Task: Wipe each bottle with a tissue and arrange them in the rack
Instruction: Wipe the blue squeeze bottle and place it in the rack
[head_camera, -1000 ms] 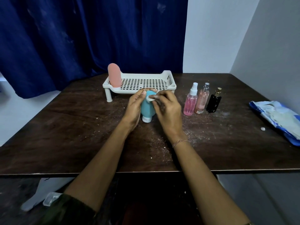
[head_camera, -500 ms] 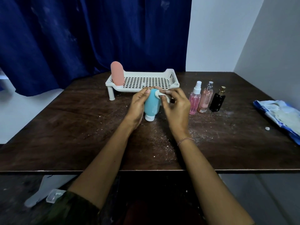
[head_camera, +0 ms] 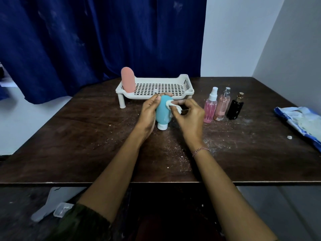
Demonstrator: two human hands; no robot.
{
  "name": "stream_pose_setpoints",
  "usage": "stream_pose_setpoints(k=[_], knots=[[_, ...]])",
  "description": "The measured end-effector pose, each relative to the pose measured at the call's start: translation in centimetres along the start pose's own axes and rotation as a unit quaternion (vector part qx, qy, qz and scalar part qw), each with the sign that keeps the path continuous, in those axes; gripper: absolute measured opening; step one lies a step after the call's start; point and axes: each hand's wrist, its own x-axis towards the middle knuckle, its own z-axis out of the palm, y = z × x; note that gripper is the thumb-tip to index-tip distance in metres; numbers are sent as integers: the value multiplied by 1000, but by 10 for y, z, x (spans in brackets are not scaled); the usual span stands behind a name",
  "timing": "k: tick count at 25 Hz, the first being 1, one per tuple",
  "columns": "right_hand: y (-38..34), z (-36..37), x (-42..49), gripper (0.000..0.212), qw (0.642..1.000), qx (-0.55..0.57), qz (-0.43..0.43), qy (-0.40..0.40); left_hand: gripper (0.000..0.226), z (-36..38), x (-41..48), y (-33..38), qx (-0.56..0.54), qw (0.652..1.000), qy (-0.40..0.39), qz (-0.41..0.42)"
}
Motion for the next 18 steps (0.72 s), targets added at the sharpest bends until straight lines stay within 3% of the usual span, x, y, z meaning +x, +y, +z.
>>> stream_pose_setpoints(k=[6, 12, 18], knots=[[-3, 1, -1, 12, 999, -21, -25, -17, 28, -1, 1, -2, -4, 1000, 7, -5], [-8, 4, -9, 14, 981, -99, -108, -130, 29, 1, -2, 1, -2, 1000, 3, 9], [-10, 0, -3, 13, 994, -83, -56, -32, 27, 3, 0, -3, 13, 1000, 15, 8]])
